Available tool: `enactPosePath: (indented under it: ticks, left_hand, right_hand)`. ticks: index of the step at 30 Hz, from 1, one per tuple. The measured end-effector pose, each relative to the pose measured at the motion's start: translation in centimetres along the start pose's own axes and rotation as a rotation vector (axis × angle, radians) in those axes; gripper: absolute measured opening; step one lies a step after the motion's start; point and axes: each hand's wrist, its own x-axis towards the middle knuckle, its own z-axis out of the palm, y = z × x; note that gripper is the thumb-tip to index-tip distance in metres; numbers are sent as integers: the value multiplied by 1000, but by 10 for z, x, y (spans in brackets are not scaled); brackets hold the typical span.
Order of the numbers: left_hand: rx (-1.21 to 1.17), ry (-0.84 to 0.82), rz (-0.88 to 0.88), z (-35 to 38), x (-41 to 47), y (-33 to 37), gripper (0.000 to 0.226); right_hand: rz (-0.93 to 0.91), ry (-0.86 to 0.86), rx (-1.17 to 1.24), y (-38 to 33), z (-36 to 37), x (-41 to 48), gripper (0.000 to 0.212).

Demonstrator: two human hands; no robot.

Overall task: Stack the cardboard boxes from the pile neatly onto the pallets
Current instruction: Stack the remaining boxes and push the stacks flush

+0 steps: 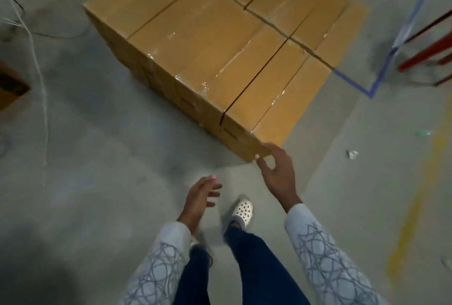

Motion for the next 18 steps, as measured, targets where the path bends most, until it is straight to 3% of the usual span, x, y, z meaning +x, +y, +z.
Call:
enactPosePath:
  ticks: [4,11,18]
  left_hand:
    - [-33,-19,0,19,73,-18,36]
    - [-279,-68,-22,66,250,-89,46]
    - [-424,-223,79,97,374,-149,46]
  right_hand:
    - [49,40,-113,40,54,29,52]
    - [-76,129,-377,171,148,106,75]
    - [-229,458,-557,249,208,129,88]
